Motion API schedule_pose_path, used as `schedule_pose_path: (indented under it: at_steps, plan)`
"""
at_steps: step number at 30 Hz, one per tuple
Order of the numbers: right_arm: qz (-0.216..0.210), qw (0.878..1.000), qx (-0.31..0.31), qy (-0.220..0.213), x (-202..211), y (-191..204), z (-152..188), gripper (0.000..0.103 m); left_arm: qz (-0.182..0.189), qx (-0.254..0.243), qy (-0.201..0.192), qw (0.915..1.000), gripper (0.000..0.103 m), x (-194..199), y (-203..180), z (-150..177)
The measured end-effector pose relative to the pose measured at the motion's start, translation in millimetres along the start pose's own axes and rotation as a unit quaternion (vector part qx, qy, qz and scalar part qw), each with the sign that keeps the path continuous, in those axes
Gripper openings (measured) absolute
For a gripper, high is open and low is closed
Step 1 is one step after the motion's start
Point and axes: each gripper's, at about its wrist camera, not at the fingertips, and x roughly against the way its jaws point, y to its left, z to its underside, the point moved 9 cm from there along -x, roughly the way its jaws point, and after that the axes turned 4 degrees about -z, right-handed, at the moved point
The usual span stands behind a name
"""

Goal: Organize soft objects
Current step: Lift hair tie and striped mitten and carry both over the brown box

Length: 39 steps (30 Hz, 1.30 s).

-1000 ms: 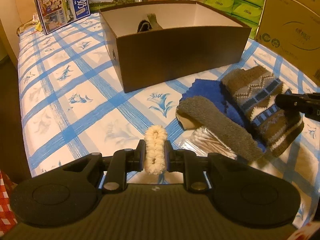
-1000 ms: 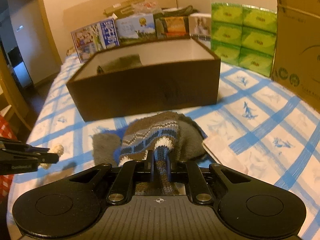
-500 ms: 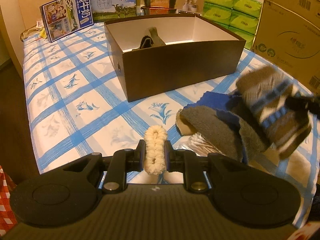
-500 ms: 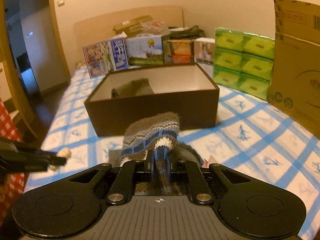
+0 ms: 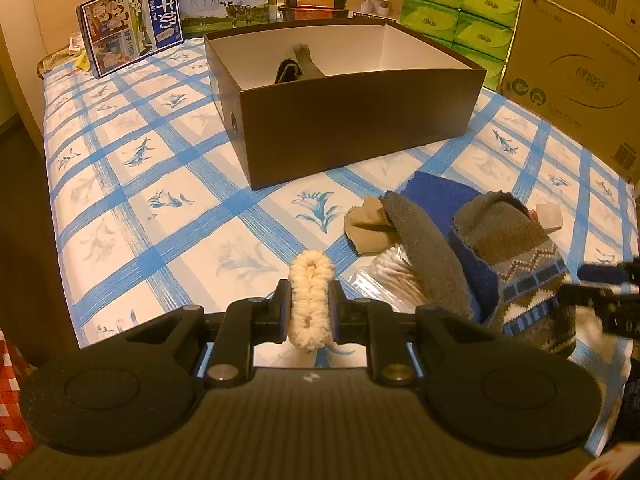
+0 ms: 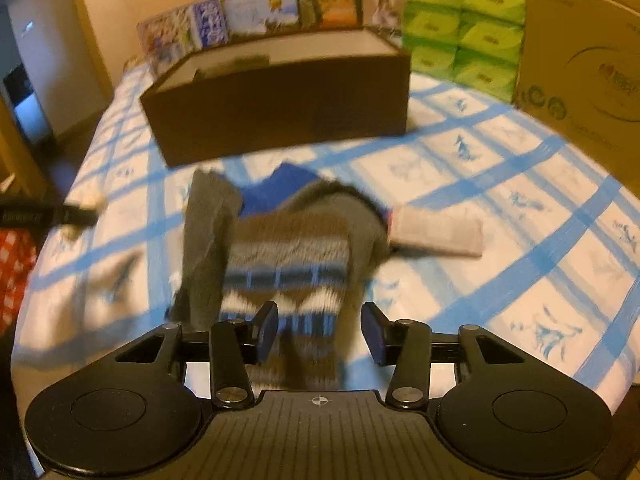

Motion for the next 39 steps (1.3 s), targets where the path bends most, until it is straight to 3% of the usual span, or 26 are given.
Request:
schedule_pose_path:
  at_steps: [5, 6, 7, 9, 15, 23, 29, 39]
  plan:
    - [-0.005, 1.000, 0.003, -0.013, -19.4, -1.6, -17.9, 0.046, 0.000, -0.001, 0.003, 1.0000, 0.017, -3.1, -0.9, -0.1]
    - [-0.007, 1.000, 0.001, -0.007, -24.5, -1.9, -18.0, 0.042, 0.000, -0.001, 0.003, 1.0000, 0.017, -3.2, -1.2, -0.2]
    - [-0.008, 1.000, 0.004, -0.006, -27.3, -1.7, -17.5, 0.036, 0.001, -0.002, 0.003, 1.0000, 0.017, -3.1, -1.6, -0.2]
    - [-0.005, 1.000, 0.023, -0.005, -28.7, 0.9, -15.7, 0.010, 0.000, -0.002, 0.003, 1.0000, 0.017, -2.8, -1.2, 0.0]
    - [-0.002, 0.996, 0.066, -0.057, 8.7, 11.9, -16.6, 0.009, -0.002, 0.001, 0.001, 1.0000, 0.017, -1.2, 0.3, -0.3]
    - [-0.009, 0.990, 0.017, -0.137, 74.0, -0.6, -54.1, 0.008, 0.003, -0.001, -0.018, 0.9998, 0.017, 13.8, -1.3, -10.3]
    - [-0.008, 0.988, 0.013, -0.155, 96.5, -2.2, -76.4, 0.008, 0.011, -0.006, -0.035, 0.9993, 0.017, 27.5, -3.5, -26.9]
    - [-0.030, 0.987, 0.021, -0.159, 88.8, 7.1, -104.8, 0.008, 0.014, -0.025, -0.073, 0.9969, 0.017, 38.3, -9.6, -71.8]
